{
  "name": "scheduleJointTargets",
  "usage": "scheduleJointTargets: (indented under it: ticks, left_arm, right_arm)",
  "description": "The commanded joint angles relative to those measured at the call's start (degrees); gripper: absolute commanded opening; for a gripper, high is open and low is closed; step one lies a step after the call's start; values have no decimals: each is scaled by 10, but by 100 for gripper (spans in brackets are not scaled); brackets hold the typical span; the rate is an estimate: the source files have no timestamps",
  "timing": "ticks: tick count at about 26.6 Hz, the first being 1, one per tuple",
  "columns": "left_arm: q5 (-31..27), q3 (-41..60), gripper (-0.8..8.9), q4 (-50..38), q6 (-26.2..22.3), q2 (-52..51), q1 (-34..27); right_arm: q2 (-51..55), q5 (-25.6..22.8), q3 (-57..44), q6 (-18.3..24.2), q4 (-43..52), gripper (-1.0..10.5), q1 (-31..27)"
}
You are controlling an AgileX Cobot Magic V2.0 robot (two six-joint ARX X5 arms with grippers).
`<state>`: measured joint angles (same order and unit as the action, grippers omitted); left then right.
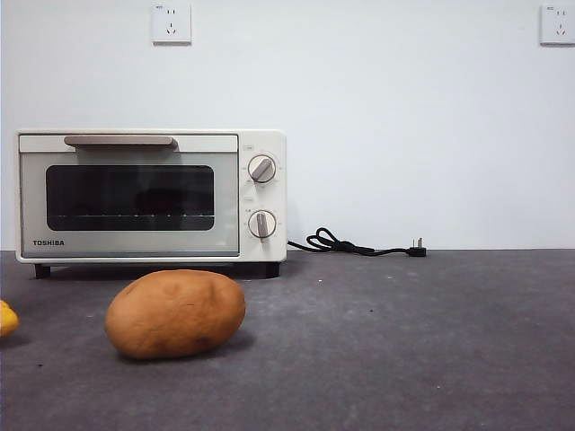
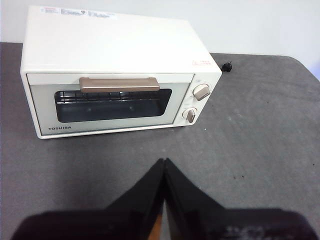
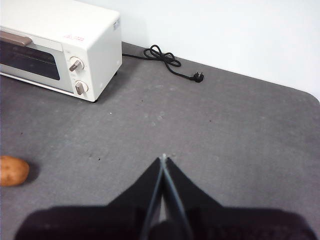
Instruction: Take the eggplant from the table,put the eggplant in the oven
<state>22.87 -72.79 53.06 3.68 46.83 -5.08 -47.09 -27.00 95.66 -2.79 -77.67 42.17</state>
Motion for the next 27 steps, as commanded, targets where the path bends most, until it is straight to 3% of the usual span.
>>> scheduleJointTargets:
  ticks: [1,10,16,21,27]
  left_arm:
    - [-2,-1,-4,-4,-22,6,7]
    - [-15,0,-4,-65,-132,-38,18]
    - [-16,17,-4,-142,-177,-111,16]
    - [-15,110,-4,-252,-216,-186,16]
    - [-16,281,-4,-339,-219,-280,4]
  right_arm:
    - [-1,0,-3,-6,-14,1,2]
    - [-1,0,-3,-6,-14,1,2]
    - [-1,0,-3,-6,-14,1,2]
    - [-1,0,-3,-6,-14,1,2]
    - [-1,0,-3,-6,-14,1,2]
